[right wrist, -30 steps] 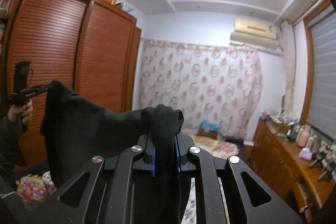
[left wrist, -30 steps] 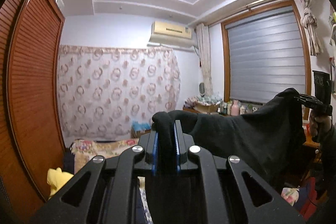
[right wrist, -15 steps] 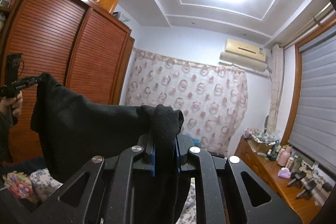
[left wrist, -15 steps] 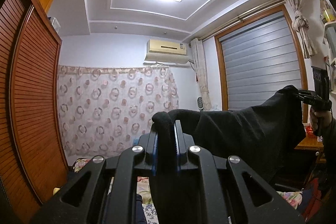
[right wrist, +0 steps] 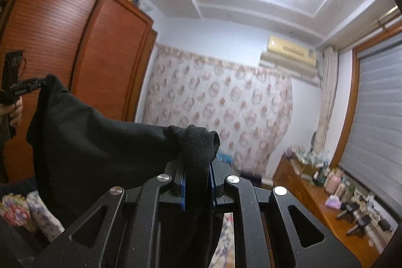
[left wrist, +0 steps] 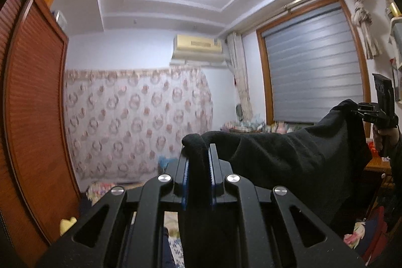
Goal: Fold small clothes
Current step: 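Carry the raised hem over toward the collar with both tools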
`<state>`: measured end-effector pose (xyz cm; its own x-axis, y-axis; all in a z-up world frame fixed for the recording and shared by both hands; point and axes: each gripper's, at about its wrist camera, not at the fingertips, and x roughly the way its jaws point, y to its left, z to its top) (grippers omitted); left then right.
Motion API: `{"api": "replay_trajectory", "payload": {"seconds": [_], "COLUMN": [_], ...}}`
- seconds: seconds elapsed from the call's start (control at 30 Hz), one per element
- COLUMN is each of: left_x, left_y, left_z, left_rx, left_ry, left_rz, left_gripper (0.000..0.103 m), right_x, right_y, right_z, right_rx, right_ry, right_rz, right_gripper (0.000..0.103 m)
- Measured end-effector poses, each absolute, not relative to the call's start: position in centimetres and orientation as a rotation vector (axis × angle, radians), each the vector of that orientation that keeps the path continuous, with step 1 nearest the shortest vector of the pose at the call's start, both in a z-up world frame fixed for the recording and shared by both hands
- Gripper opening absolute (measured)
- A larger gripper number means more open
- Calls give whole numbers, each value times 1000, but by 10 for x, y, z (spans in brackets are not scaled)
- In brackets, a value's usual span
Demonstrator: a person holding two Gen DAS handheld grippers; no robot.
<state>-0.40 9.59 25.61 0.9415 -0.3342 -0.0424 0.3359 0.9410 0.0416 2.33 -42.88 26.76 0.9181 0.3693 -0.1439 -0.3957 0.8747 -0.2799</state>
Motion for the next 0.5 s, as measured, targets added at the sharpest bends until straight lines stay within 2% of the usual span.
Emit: {"api": "replay_trajectory", "payload": {"seconds": [0.33, 0.5], "left_x": [186, 252], "left_y": [63, 39], "left_z": [105, 60], "left_rx": [38, 49], "left_ry": [353, 480], "left_rz": [-303, -288], "left_gripper": [10, 10], "right_x": [205, 287], "right_y": [-434, -432], "right_z": [101, 39], "right_rx": [-266, -269], "right_ry": [383, 514], "right_rz": [408, 377], "right_gripper": [11, 11]}}
